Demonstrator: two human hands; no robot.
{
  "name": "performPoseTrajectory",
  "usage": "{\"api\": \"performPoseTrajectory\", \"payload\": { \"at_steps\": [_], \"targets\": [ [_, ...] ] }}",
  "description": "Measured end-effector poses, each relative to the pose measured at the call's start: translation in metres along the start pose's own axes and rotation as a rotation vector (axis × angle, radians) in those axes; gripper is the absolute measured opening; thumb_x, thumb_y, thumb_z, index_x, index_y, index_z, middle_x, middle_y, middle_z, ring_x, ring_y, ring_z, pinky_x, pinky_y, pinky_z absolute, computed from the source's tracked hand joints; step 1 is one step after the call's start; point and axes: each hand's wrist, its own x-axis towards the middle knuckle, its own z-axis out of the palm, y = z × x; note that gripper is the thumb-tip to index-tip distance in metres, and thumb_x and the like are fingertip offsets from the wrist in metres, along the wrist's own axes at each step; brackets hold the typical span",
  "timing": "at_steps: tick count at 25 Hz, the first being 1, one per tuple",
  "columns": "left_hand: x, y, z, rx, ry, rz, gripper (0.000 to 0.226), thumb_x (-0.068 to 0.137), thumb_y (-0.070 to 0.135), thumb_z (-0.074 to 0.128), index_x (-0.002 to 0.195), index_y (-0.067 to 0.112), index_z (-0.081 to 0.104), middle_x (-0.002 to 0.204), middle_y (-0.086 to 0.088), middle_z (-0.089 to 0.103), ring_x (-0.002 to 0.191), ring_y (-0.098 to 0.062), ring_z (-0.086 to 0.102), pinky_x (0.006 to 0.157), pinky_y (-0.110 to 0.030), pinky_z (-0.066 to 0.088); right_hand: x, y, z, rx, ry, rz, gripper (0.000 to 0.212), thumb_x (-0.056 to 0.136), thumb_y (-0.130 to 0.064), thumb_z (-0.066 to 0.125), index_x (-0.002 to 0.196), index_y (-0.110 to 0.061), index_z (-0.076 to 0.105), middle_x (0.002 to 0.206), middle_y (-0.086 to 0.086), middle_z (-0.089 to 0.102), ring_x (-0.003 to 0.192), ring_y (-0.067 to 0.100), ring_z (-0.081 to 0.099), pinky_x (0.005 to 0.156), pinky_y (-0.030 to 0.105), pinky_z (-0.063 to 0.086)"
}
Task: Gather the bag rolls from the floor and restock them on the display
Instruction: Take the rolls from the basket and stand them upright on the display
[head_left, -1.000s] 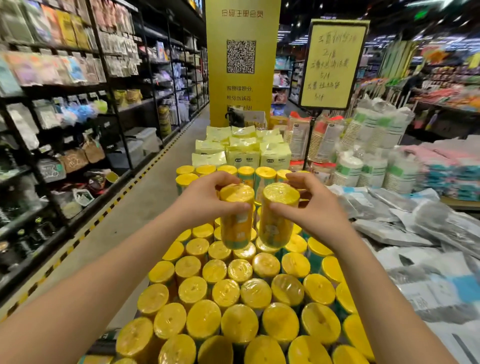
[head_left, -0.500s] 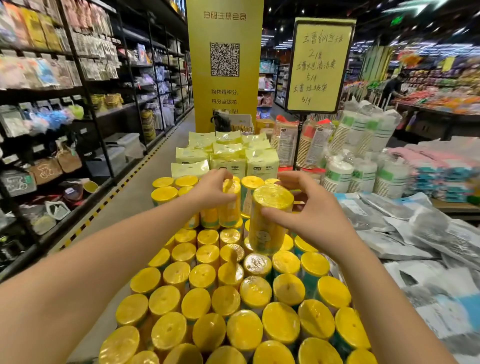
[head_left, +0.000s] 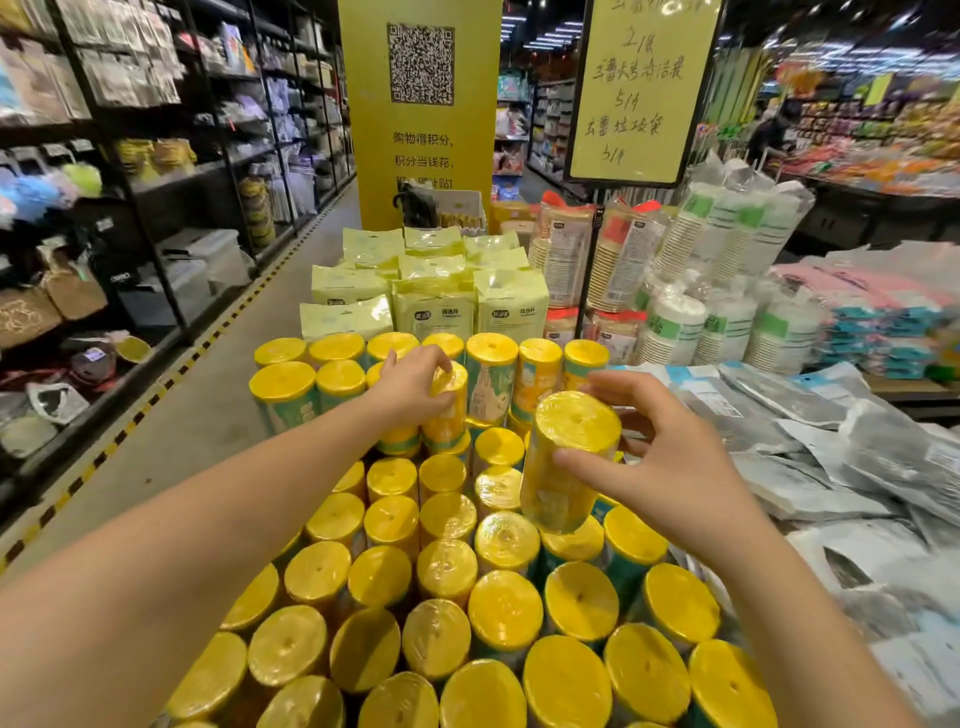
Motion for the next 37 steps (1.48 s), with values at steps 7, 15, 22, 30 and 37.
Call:
{"api": "performPoseTrajectory", "payload": {
  "at_steps": [7,15,22,30,37],
  "targets": [
    [-0.011,-0.002,0.001,0.150,0.014,-0.028,0.060,0.093,0.040,0.066,0.148,0.029,0.043,0.154,-0.006,0.035,0.143,-0.030,0.030,0.115,-0.047,0.029,0.064,0.026,0.054,-0.054,0.084,0.055,0.050,0.073,-0.050,0.085,0.116,-0.040,0.061,0.117,-0.022,0.059,0.104,0.002,0.057,0.080,0.024,0.049],
    [-0.081,-0.005,-0.023,-0.028,0.153,0.083,0.050,0.094,0.039,0.064,0.141,0.032,0.049,0.149,0.005,0.040,0.142,-0.020,0.028,0.117,-0.042,0.022,0.134,0.083,0.129,-0.165,0.115,0.096,0.046,0.080,-0.043,0.080,0.119,-0.026,0.063,0.123,-0.008,0.058,0.115,0.012,0.054,0.084,0.025,0.039],
    [-0.096,-0.007,-0.025,-0.056,0.208,0.095,0.047,0.095,0.042,0.062,0.139,0.033,0.050,0.149,0.009,0.040,0.142,-0.018,0.026,0.115,-0.040,0.022,0.135,0.103,0.136,-0.220,0.054,0.080,0.056,0.090,-0.044,0.071,0.141,-0.026,0.052,0.142,0.000,0.047,0.131,0.018,0.046,0.101,0.028,0.039],
    [-0.152,0.023,-0.060,0.168,0.138,0.071,0.056,0.093,0.050,0.061,0.144,0.033,0.045,0.154,0.005,0.034,0.144,-0.024,0.024,0.119,-0.045,0.018,0.063,0.025,0.099,-0.630,-0.195,-0.136,0.064,0.090,-0.050,0.067,0.148,-0.031,0.046,0.154,0.002,0.038,0.142,0.025,0.037,0.111,0.045,0.040],
    [-0.288,0.017,-0.094,0.419,0.007,-0.050,0.061,0.088,0.056,0.062,0.141,0.029,0.047,0.154,-0.004,0.033,0.141,-0.031,0.027,0.118,-0.047,0.020,-0.042,-0.091,0.121,-0.752,-0.479,-0.352,0.070,0.087,-0.061,0.063,0.148,-0.035,0.041,0.147,0.002,0.045,0.135,0.027,0.044,0.106,0.041,0.044]
  ]
}}
